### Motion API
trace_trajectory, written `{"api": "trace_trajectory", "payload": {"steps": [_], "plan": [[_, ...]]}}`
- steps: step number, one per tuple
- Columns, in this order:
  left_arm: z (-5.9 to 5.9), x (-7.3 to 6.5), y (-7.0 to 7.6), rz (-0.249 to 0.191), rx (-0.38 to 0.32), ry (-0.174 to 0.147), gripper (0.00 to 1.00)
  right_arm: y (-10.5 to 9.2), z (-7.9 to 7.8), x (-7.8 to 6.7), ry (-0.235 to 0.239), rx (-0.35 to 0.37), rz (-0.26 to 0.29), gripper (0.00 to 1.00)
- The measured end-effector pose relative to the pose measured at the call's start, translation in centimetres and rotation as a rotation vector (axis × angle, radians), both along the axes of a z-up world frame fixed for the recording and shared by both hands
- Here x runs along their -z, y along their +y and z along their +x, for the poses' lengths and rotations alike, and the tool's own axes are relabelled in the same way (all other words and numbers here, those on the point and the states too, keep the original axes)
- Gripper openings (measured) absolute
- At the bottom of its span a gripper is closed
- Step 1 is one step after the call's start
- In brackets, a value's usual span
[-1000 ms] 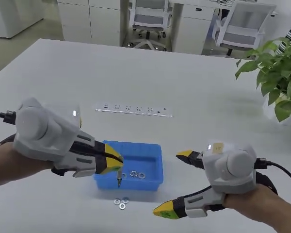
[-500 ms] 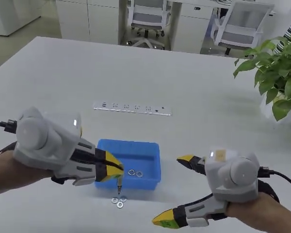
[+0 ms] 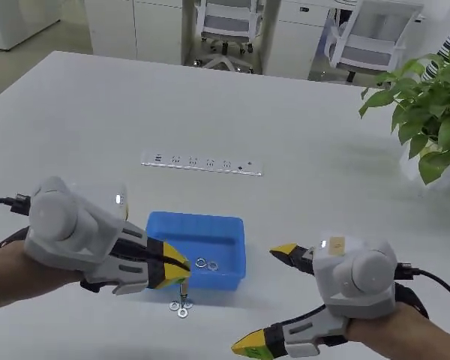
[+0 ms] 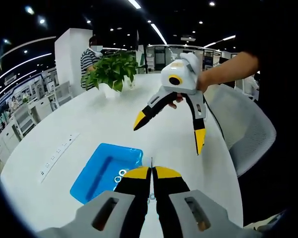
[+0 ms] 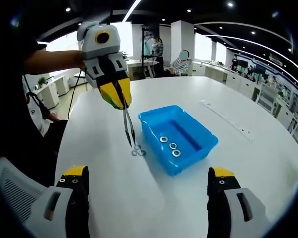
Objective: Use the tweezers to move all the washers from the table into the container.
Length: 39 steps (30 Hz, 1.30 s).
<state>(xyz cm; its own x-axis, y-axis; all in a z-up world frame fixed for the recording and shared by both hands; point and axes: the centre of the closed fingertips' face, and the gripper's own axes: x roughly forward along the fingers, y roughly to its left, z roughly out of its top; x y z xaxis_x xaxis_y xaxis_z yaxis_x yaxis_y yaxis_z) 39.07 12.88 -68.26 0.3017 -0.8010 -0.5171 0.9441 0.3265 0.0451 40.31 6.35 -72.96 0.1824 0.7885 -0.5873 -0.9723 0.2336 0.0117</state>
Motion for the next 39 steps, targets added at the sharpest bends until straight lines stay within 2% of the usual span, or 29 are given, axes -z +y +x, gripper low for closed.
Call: {"api": "trace_trajectory", "payload": {"steps": [19, 39], "plan": [[-0.3, 1.5, -0.8, 0.018, 0.005, 0.033, 0.06, -1.0, -0.3, 0.6, 0.011, 0.016, -0.013, 1.00], [-0.4, 2.1, -0.7, 0.015, 0.009, 0.035, 0.06, -0.9, -1.1, 1.0, 0.025, -0.006, -0.017, 0.97]]}}
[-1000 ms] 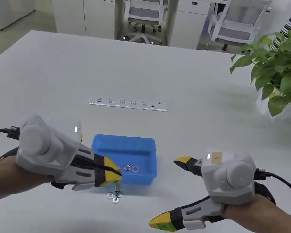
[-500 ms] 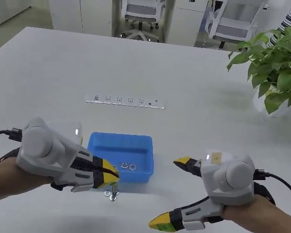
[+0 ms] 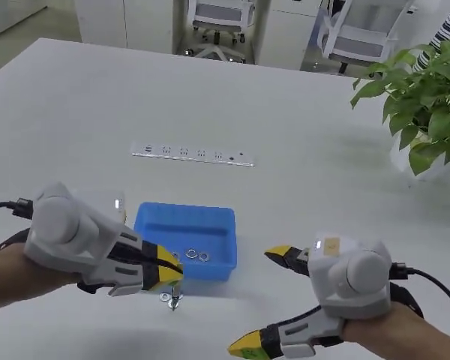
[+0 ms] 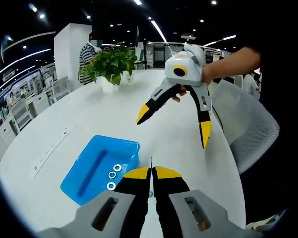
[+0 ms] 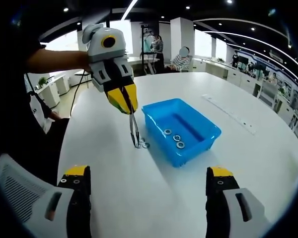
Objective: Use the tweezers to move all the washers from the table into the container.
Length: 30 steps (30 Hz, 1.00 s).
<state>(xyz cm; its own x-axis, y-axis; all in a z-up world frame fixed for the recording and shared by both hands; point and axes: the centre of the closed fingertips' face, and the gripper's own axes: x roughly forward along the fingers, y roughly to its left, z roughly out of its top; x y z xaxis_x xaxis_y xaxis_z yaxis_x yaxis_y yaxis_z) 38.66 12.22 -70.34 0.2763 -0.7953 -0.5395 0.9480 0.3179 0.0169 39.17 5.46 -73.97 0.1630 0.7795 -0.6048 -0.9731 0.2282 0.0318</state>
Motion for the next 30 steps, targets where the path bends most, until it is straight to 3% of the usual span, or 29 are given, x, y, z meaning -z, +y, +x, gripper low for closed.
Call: {"api": "trace_trajectory", "payload": {"steps": [10, 20, 30], "plan": [[-0.4, 0.0, 0.3, 0.003, 0.035, 0.003, 0.06, 1.5, -0.5, -0.7, -0.043, -0.097, 0.047, 0.82], [-0.5, 0.1, 0.2, 0.009, 0.060, 0.009, 0.06, 3.2, -1.3, -0.5, -0.068, -0.197, 0.047, 0.64], [-0.4, 0.2, 0.3, 0.019, 0.072, 0.013, 0.06, 4.6, -1.0, -0.2, -0.090, -0.247, 0.043, 0.51]]}}
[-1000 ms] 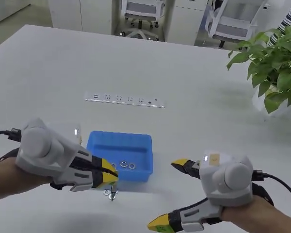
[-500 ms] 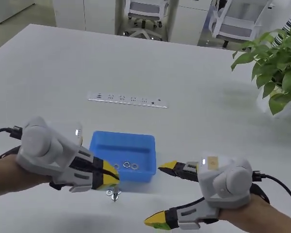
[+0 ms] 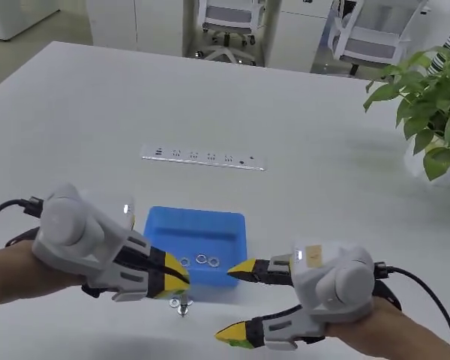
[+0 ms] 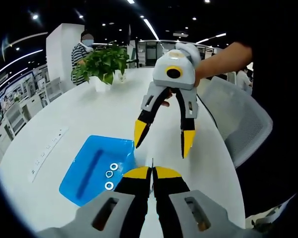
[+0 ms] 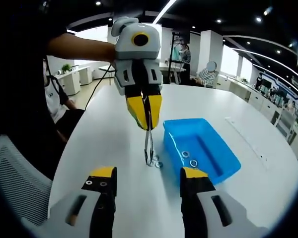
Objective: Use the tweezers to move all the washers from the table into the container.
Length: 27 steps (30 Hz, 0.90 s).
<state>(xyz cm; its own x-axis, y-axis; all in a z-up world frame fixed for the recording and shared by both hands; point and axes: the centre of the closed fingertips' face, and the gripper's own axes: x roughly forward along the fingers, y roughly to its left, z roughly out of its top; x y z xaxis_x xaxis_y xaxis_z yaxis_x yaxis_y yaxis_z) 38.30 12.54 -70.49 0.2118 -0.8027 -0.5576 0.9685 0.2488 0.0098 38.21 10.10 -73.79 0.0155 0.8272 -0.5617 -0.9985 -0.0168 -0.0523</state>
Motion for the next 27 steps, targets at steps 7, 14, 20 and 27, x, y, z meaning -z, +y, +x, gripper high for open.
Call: {"api": "trace_trajectory", "payload": {"steps": [7, 14, 20, 27], "plan": [[0.0, 0.0, 0.0, 0.007, 0.012, -0.001, 0.06, 1.1, -0.2, 0.7, -0.002, -0.050, -0.018, 0.42], [0.0, 0.0, 0.0, 0.011, 0.016, -0.001, 0.06, 2.0, -0.3, 1.5, -0.018, -0.100, -0.049, 0.33], [0.0, -0.1, -0.2, 0.010, 0.021, 0.000, 0.06, 2.8, -0.3, 2.0, -0.030, -0.139, -0.064, 0.30], [0.0, -0.1, -0.2, 0.010, 0.023, 0.002, 0.06, 3.7, -0.3, 2.5, -0.033, -0.173, -0.083, 0.26]]}}
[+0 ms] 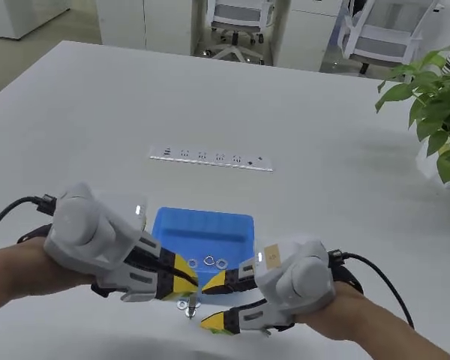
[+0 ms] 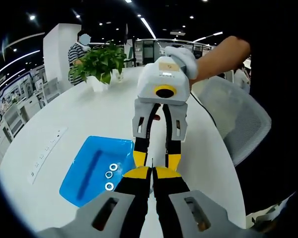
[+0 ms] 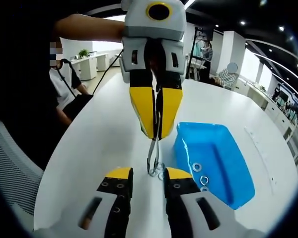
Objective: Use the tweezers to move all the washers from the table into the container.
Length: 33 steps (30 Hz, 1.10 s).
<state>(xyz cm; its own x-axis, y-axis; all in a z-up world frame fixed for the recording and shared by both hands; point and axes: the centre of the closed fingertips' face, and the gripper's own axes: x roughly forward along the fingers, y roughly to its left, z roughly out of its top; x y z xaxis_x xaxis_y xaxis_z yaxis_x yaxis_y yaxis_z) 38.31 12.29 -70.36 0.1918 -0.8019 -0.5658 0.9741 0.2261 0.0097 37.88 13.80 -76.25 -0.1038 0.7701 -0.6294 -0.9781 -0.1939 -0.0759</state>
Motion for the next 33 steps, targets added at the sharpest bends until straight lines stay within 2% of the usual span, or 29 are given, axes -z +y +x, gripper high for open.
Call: {"api": "trace_trajectory", "payload": {"steps": [15, 19, 33], "plan": [[-0.1, -0.1, -0.1, 0.006, 0.011, 0.001, 0.06, 1.5, 0.0, 0.9, -0.003, -0.060, -0.060, 0.15], [-0.1, -0.1, -0.1, 0.008, 0.013, 0.001, 0.06, 1.6, 0.2, 0.9, 0.011, -0.046, -0.066, 0.11], [-0.1, -0.2, -0.2, 0.010, 0.011, 0.002, 0.06, 1.5, 0.1, 1.0, 0.032, -0.031, -0.085, 0.09]]}}
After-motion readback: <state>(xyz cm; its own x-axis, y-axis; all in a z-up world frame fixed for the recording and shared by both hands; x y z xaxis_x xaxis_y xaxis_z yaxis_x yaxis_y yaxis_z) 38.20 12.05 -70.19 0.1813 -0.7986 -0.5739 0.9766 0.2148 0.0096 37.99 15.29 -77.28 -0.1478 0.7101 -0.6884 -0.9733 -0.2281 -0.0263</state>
